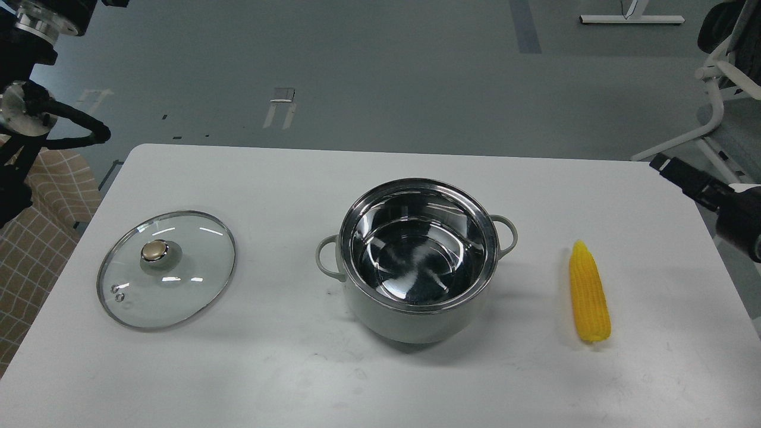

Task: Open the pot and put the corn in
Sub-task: 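Reach the right hand to the yellow corn cob and grasp it, then lift the corn cob upright and carry it over the pot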

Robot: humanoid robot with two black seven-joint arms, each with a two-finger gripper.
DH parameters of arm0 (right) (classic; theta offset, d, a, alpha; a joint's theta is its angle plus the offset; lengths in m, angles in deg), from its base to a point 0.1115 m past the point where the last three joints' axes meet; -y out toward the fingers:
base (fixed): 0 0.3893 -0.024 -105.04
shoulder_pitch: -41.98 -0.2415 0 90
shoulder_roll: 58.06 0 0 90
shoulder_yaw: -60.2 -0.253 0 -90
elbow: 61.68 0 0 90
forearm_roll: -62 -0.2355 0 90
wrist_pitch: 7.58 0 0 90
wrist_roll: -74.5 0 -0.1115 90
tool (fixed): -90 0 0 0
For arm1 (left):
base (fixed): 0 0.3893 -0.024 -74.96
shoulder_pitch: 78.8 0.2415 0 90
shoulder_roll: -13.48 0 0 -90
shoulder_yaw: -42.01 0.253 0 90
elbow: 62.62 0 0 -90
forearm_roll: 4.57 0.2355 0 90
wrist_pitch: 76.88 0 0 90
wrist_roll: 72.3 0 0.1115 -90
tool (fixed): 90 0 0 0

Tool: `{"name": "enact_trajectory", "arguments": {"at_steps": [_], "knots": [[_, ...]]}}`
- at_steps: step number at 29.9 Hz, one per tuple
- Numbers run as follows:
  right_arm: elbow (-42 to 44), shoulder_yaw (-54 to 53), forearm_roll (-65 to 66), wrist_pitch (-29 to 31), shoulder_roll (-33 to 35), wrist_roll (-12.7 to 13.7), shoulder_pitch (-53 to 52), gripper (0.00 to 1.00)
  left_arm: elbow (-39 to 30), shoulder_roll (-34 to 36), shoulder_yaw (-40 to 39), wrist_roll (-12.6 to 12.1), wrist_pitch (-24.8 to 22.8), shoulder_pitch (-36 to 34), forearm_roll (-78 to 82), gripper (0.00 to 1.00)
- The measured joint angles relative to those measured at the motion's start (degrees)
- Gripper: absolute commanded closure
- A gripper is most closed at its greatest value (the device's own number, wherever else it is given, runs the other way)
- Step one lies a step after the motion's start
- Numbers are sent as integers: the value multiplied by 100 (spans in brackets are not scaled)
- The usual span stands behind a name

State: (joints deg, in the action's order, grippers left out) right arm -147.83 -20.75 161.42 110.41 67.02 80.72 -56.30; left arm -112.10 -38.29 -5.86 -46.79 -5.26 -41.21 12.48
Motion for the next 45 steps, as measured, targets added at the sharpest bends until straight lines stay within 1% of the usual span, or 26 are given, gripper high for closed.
{"name": "enact_trajectory", "arguments": {"at_steps": [3,8,10,12,16,20,22,23,24,26,27,29,30,33,38,45], "knots": [[41,367,337,0,-34,0,11,0,16,-140,-4,-2,-18,3,-1,2],[78,916,827,1,-378,37,75,2,8,-276,-5,-2,-11,3,4,2],[117,1067,1101,1,-465,43,152,7,-1,-299,-13,-2,6,3,7,2],[187,1154,1307,1,-507,47,219,10,-21,-297,-25,-2,18,3,7,2],[354,1262,1435,1,-540,62,257,21,-38,-266,-29,-2,21,1,12,2],[497,1450,1448,1,-669,81,262,21,-38,-245,-26,-2,23,6,16,2],[579,1500,1455,1,-752,88,264,24,-37,-244,-20,-1,31,24,17,3],[630,1514,1457,1,-807,89,264,30,-37,-244,-17,0,35,25,17,2],[663,1518,1458,0,-849,90,262,40,-37,-244,-15,1,39,26,18,3],[682,1517,1462,-1,-913,98,260,52,-37,-243,-13,3,44,28,18,2],[674,1519,1462,-1,-930,105,261,62,-37,-243,-12,3,48,28,18,2],[654,1520,1462,1,-940,119,263,73,-36,-239,-11,3,52,29,19,2],[647,1519,1462,1,-942,132,264,76,-35,-239,-8,3,53,29,25,2],[637,1518,1460,1,-934,164,269,88,-35,-239,-4,3,50,29,34,2],[417,1417,1441,-105,-851,179,273,91,-35,-242,4,-1,50,28,43,2],[-123,690,1391,-286,-769,175,-51,92,-53,-222,-9,-2,54,12,46,2]]}}
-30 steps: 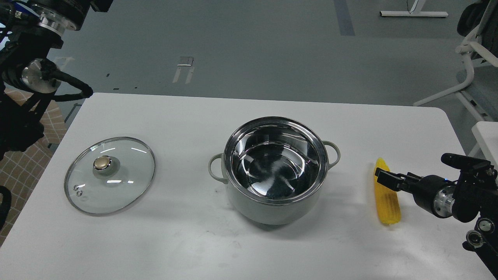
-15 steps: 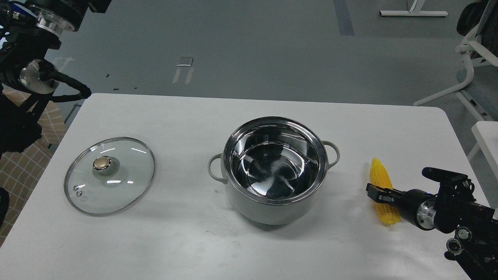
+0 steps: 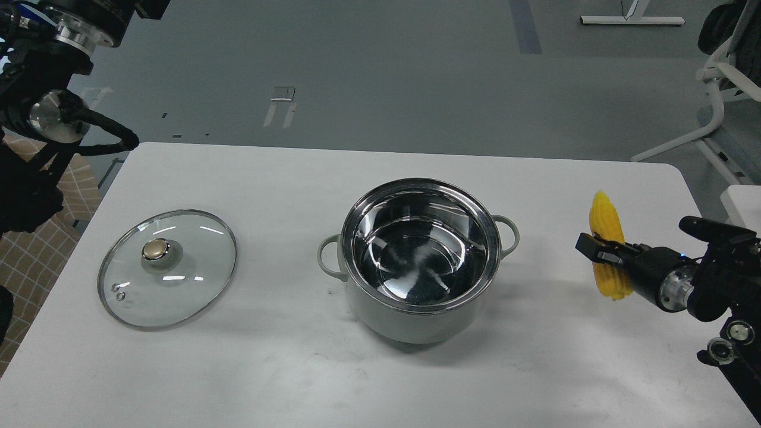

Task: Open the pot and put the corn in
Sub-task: 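Lift the corn cob upright and carry it over the pot, then lower the corn into the pot and open the right hand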

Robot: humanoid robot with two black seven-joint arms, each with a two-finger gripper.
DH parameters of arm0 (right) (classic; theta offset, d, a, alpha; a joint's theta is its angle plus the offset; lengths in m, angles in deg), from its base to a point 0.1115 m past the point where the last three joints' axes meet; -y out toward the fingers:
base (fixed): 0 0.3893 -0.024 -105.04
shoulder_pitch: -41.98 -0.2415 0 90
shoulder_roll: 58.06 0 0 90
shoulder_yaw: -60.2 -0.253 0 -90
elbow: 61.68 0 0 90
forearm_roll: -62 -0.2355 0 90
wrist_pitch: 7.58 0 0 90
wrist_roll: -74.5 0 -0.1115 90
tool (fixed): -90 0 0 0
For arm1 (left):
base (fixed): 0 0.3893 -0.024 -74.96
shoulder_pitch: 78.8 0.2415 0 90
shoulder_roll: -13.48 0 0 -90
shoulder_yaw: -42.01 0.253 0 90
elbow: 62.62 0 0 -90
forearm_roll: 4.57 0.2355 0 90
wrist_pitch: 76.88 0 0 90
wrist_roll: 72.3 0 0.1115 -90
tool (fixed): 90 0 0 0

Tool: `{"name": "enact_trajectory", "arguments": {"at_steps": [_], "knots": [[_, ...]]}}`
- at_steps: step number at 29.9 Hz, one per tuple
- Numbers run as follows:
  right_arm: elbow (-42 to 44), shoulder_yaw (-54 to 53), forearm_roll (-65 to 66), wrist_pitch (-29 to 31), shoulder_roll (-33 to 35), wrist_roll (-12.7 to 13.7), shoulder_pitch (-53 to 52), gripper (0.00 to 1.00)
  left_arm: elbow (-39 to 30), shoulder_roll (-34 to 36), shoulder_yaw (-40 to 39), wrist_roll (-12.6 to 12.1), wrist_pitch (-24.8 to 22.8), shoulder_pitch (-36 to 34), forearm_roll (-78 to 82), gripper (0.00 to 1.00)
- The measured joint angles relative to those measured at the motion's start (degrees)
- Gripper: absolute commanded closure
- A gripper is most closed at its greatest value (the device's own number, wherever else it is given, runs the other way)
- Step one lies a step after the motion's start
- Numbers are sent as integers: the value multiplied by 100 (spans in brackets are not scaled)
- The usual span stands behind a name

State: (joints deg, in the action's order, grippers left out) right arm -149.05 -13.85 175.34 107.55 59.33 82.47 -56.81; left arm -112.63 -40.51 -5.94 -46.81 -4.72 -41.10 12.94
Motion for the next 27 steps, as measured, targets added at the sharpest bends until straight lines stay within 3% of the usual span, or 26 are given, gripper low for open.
{"name": "enact_trajectory", "arguments": {"at_steps": [5,10,13,20,23,26,27], "knots": [[-416,-238,-63,-13,-212,-55,-616,91,-8,1,-5,0,1,0,5,2],[-669,-102,-242,38,-1276,-4,-1029,91,-17,12,4,0,-15,-6,20,2],[-675,272,-245,51,-1712,9,-1177,91,-16,121,7,0,-34,-10,23,2],[-510,1680,-205,43,-1848,11,-1409,87,-21,234,7,0,-43,-10,27,2],[-406,2031,-161,31,-1847,11,-1435,75,-26,238,6,0,-37,-2,27,2],[-368,2151,-64,27,-1822,19,-1437,55,-26,240,6,3,-37,0,27,2],[-364,2163,-41,26,-1813,23,-1429,42,-27,240,6,5,-39,0,27,2]]}}
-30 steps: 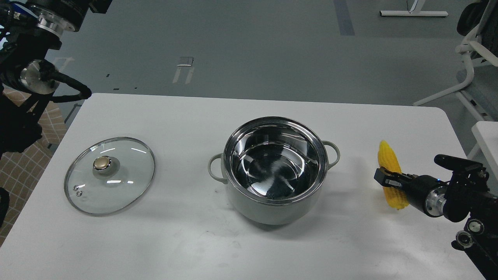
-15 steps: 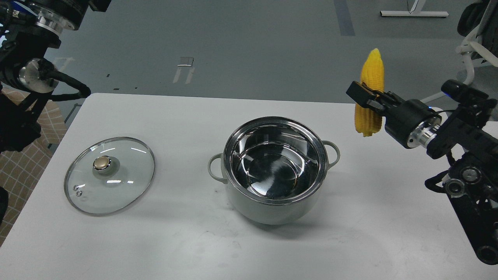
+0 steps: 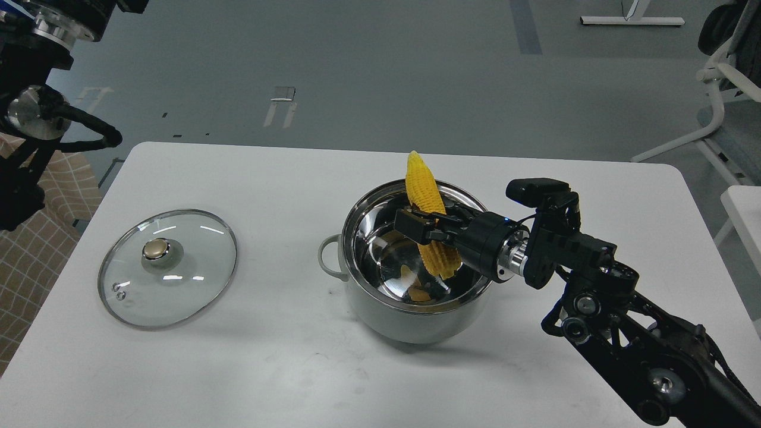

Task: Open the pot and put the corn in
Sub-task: 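Lower the corn into the pot and open the right hand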

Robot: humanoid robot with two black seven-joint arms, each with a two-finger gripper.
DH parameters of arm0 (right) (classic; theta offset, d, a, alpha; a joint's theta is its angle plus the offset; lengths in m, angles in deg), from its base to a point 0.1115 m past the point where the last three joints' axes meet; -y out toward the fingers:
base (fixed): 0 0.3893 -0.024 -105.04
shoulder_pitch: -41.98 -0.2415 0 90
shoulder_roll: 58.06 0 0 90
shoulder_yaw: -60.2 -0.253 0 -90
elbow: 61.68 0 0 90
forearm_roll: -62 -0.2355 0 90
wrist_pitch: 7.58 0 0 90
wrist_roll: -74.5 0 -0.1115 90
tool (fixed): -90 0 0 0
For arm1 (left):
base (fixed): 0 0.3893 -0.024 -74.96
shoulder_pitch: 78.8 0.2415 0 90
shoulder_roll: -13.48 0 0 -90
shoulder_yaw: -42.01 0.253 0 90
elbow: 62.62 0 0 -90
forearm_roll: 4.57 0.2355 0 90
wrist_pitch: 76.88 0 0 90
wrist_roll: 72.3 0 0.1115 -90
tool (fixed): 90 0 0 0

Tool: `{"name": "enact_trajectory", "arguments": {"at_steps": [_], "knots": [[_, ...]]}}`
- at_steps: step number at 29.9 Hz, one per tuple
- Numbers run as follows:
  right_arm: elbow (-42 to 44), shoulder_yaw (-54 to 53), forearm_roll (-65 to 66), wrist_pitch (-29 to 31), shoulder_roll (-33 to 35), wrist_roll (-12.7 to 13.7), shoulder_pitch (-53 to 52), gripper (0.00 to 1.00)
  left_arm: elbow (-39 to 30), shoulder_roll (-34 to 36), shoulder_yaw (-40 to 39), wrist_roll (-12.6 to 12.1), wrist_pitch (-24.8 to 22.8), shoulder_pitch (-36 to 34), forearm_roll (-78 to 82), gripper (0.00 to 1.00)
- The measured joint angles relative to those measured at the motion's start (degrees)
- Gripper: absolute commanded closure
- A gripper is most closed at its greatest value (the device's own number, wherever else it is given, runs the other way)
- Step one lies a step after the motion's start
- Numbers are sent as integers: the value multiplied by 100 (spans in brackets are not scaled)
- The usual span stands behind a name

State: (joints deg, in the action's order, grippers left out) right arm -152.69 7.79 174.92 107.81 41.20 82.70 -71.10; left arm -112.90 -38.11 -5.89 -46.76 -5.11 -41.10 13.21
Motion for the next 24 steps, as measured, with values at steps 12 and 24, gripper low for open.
{"name": "enact_trajectory", "arguments": {"at_steps": [12,24], "knots": [[-16,3,19,-7,12,6,-20,4,0,-58,17,2,2,10,6,2],[-81,-463,-22,-184,-53,4,-266,4,0,10,7,5,-16,10,1,2]]}}
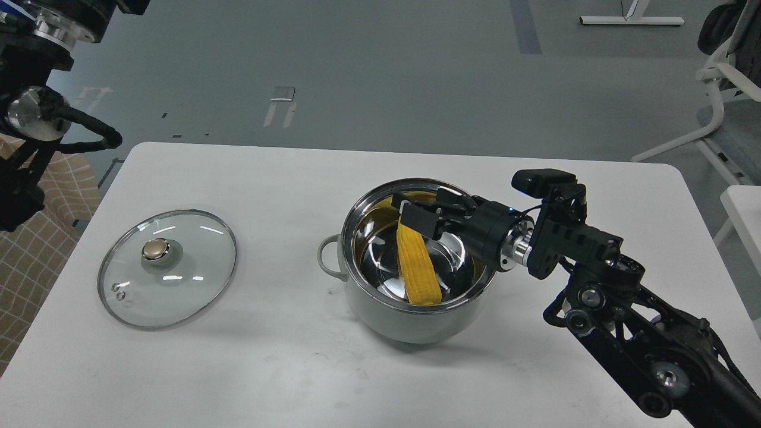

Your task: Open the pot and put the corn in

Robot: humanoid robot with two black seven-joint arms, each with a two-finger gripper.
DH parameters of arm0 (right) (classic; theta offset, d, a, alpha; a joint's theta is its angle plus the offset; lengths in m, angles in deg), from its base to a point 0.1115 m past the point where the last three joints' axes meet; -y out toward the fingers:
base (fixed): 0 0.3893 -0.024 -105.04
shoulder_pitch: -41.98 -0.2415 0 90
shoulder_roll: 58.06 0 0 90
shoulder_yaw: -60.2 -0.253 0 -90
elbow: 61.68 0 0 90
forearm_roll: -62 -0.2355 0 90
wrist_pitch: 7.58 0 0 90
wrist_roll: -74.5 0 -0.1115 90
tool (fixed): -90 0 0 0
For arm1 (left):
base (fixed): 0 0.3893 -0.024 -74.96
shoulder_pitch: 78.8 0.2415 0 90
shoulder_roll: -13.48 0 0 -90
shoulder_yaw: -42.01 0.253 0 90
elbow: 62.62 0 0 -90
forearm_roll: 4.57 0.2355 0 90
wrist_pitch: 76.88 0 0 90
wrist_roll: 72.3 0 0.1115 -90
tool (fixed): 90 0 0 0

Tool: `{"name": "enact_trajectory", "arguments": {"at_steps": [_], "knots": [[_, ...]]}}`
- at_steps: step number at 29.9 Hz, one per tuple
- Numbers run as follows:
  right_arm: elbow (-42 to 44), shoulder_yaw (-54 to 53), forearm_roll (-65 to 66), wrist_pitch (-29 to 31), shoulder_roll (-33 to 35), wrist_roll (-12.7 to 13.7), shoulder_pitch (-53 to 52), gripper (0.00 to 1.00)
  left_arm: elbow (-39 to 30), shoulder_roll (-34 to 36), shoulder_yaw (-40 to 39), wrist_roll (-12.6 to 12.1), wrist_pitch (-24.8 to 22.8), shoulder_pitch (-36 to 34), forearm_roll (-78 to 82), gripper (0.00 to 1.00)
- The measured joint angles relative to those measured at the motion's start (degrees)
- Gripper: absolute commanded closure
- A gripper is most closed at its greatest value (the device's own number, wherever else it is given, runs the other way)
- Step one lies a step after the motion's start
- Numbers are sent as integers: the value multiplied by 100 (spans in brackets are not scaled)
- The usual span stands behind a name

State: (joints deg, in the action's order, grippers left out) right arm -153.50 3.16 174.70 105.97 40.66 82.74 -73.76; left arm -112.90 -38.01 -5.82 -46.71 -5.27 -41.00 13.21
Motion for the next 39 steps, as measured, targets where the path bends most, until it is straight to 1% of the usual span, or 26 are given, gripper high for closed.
{"name": "enact_trajectory", "arguments": {"at_steps": [3,7,9,12,15,17,20,26,31,33,36,39], "knots": [[18,-540,-32,-171,-105,-9,-288,4,0,6,-26,13,-18,0,-4,2],[140,-1486,-198,-315,-665,-40,-788,4,0,-2,-51,59,-20,6,-47,2],[244,-1849,-385,-331,-810,-43,-990,4,4,-14,-52,60,-19,8,-61,2],[593,-2323,-882,-405,-864,-52,-1429,4,10,-24,-51,61,-18,10,-65,2],[1158,-2669,-1487,-664,-870,-71,-1785,3,19,-28,-34,60,-18,31,-65,2],[1614,-2914,-2011,-839,-873,-76,-1974,1,25,-28,-33,42,-22,46,-68,2],[2302,-3195,-2818,-976,-684,-78,-2177,1,73,-26,-33,18,-29,55,-72,2],[3114,-3351,-4180,-1022,-28,-80,-2245,1,96,-36,-25,0,-32,134,-74,2],[3251,-3574,-5503,-1027,163,-88,-2020,0,100,-87,-25,-18,-26,172,-80,2],[3286,-3612,-5882,-1033,175,-88,-1892,0,100,-110,-25,-89,-25,174,-82,2],[3286,-3643,-6070,-1070,176,-84,-1781,0,98,-151,-25,-216,-25,175,-98,2],[3182,-3763,-6114,-1155,125,-79,-1675,0,98,-173,-32,-287,-22,181,-186,2]]}}
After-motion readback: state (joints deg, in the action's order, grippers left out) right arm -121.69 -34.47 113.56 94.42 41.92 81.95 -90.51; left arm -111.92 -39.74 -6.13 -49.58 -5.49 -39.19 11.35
